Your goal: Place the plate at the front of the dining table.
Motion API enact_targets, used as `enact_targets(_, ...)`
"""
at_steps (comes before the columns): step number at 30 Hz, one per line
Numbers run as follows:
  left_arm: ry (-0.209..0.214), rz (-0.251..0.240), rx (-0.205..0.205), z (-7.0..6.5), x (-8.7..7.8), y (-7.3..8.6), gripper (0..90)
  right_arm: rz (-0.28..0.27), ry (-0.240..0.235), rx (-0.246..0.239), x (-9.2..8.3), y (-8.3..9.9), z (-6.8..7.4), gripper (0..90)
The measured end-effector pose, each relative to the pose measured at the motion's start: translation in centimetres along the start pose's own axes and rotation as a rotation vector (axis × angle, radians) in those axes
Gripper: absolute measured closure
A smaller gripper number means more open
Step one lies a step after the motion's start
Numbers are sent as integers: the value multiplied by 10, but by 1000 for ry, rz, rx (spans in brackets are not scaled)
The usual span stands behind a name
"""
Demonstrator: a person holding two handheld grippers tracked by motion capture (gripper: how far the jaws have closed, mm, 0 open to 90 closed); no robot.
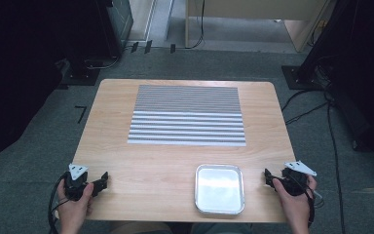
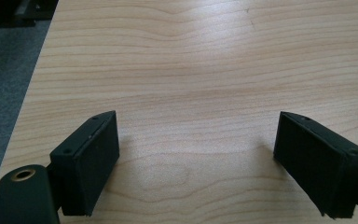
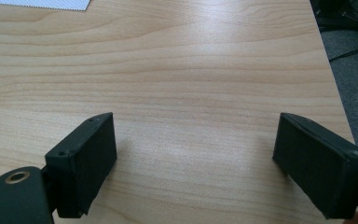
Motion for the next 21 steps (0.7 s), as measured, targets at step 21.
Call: enact_targets(21,-25,-37,-21,-9,-15,-9,140,-83,57,54,-18,-11,3,191)
Point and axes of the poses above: each handheld gripper's, and its own axes: x roughly forward along the jaws, y roughly out of its underside, z roughly to its left, the point moved 8 cm from there along x, roughly forward along the jaws, and after that the axes turned 14 degrees about -x, right-handed, at the moved point
